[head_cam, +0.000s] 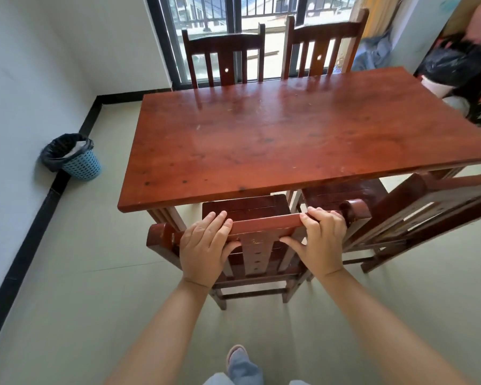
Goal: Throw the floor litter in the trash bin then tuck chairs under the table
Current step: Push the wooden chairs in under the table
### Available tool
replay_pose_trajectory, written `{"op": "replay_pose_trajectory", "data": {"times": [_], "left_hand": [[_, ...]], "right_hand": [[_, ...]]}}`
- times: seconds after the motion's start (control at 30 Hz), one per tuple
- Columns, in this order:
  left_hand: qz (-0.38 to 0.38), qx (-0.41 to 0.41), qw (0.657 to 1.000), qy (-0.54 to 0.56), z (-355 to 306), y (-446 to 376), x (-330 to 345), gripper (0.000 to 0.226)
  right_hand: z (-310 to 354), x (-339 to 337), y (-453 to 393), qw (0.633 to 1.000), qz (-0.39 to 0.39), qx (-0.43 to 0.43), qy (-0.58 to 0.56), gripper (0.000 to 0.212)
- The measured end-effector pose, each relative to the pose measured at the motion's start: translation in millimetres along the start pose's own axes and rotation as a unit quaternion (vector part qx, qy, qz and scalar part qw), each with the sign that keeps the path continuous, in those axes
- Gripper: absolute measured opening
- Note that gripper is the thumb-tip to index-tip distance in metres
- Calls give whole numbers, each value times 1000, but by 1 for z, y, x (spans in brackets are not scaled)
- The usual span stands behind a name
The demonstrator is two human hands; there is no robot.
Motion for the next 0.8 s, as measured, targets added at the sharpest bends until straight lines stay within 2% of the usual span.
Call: {"op": "replay_pose_trajectory", "data": {"times": [0.13,0.3,0.6,0.73,0.8], "left_hand": [[-9,6,1000,9,14,-8,12,35],[37,-3,999,15,26,-26,30,37],[48,-24,997,64,25,-29,32,31],[76,-54,992,81,25,-31,30,34],[89,-66,990,88,25,-34,29,35]], "right_hand": [[0,14,-9,1000,-10,1,6,54],[-6,28,-26,1000,3,8,12,56],[-8,30,-27,998,30,44,17,59],[-6,26,-32,999,37,28,19,54],[-7,26,-35,999,44,28,15,64]]}}
Point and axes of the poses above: each hand's wrist, its own y-axis away from the middle knuckle, its own x-axis out of the palm, z = x × y, the point moved 7 cm from there along -y, towards the middle knuckle, and after that the axes turned 6 degrees about z, right-handed, at the moved point
